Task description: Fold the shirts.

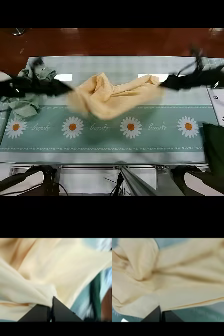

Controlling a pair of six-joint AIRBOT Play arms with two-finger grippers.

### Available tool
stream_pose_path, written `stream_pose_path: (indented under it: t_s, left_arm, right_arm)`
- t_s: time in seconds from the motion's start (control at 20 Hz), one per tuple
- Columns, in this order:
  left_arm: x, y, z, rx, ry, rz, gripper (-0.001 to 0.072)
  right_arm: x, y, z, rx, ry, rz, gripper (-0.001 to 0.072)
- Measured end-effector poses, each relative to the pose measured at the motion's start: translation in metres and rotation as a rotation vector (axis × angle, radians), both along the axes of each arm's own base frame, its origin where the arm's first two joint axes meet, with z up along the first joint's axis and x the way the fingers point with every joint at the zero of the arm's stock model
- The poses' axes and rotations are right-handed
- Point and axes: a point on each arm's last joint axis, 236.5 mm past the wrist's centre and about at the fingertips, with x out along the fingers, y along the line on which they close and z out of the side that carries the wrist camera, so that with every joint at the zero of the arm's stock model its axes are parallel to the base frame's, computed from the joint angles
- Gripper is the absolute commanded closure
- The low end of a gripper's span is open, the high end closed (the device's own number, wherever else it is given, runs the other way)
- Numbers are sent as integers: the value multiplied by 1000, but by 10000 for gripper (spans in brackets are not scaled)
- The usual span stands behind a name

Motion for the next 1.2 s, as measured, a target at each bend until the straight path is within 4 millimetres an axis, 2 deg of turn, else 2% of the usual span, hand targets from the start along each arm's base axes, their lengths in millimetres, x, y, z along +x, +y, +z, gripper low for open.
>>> stream_pose_path:
  t_s: [0.05, 0.1, 0.15, 0.2, 0.25, 0.3, 0.35, 0.45, 0.55, 0.65, 0.75, 0.85, 0.9, 1.0, 1.1, 1.2]
  left_arm:
    - [16, 2, 61, -25, -167, 54, 671]
    - [22, 7, 129, -36, -345, 110, 671]
    - [18, 12, 189, -38, -500, 154, 671]
    - [4, 18, 249, -23, -656, 195, 671]
    - [-18, 22, 301, 2, -799, 226, 670]
    - [-43, 22, 340, 33, -911, 241, 670]
    - [-74, 21, 374, 65, -1018, 251, 671]
    - [-133, 15, 414, 140, -1174, 259, 671]
    - [-188, 11, 431, 242, -1269, 285, 670]
    - [-227, 15, 432, 344, -1296, 335, 671]
    - [-259, 22, 426, 430, -1290, 392, 670]
    - [-272, 32, 410, 516, -1242, 428, 670]
    - [-275, 35, 403, 536, -1215, 436, 670]
    - [-264, 43, 373, 575, -1101, 424, 670]
    - [-240, 50, 339, 579, -979, 405, 670]
    - [-208, 53, 295, 555, -836, 361, 670]
  right_arm:
    - [13, -3, 58, -19, -138, -12, 696]
    - [16, -6, 116, -47, -271, -23, 697]
    - [10, -11, 175, -77, -409, -43, 696]
    - [-4, -14, 222, -101, -523, -60, 696]
    - [-25, -17, 266, -119, -632, -80, 696]
    - [-51, -19, 300, -137, -727, -98, 696]
    - [-77, -21, 327, -153, -805, -114, 696]
    - [-133, -26, 363, -194, -933, -152, 696]
    - [-185, -40, 384, -255, -1028, -224, 696]
    - [-228, -58, 391, -312, -1077, -311, 696]
    - [-257, -75, 381, -356, -1062, -386, 696]
    - [-274, -86, 363, -379, -1012, -426, 696]
    - [-277, -90, 351, -388, -970, -437, 696]
    - [-273, -95, 328, -401, -888, -444, 696]
    - [-258, -98, 301, -411, -795, -440, 696]
    - [-236, -100, 268, -417, -694, -424, 696]
